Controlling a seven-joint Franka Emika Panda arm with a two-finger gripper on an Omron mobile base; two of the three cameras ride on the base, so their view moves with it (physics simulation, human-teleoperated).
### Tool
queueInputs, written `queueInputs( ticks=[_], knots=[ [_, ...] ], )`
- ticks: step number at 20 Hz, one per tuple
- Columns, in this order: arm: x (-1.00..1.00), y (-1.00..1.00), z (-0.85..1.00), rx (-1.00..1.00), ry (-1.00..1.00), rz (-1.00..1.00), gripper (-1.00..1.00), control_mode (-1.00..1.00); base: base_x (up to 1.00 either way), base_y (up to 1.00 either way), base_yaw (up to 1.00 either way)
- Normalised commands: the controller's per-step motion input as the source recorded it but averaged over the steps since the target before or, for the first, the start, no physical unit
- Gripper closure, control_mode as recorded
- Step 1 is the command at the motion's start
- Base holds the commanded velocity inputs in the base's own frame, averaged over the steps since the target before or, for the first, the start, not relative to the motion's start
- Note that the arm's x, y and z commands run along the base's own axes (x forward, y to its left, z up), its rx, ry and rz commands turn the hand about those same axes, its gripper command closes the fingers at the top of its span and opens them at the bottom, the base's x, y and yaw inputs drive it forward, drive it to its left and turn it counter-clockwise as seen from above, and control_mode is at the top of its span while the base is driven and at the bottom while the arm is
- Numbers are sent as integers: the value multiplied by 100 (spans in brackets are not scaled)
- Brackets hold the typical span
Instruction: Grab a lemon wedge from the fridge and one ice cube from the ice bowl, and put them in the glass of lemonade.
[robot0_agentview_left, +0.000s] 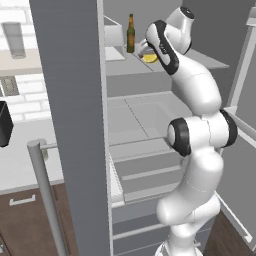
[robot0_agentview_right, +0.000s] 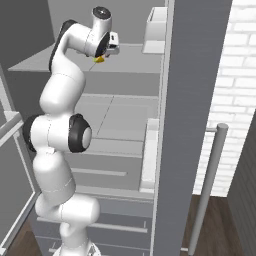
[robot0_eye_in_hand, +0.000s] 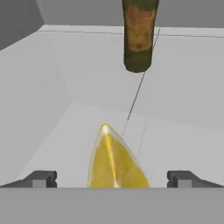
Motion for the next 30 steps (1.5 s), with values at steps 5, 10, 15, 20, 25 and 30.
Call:
queueInputs(
  ticks=[5,10,15,20,25,30],
  knots=[
    [5,0,0,0,1,6,-100,-100,0,0,0],
    [-9,0,0,0,0,4,-100,-100,0,0,0],
    [-18,0,0,0,0,5,-100,-100,0,0,0],
    [0,0,-16,0,-5,1,-100,-100,0,0,0],
    [3,0,-19,0,-3,0,-100,-100,0,0,0],
    [0,0,-11,0,0,0,-100,-100,0,0,0]
  ],
)
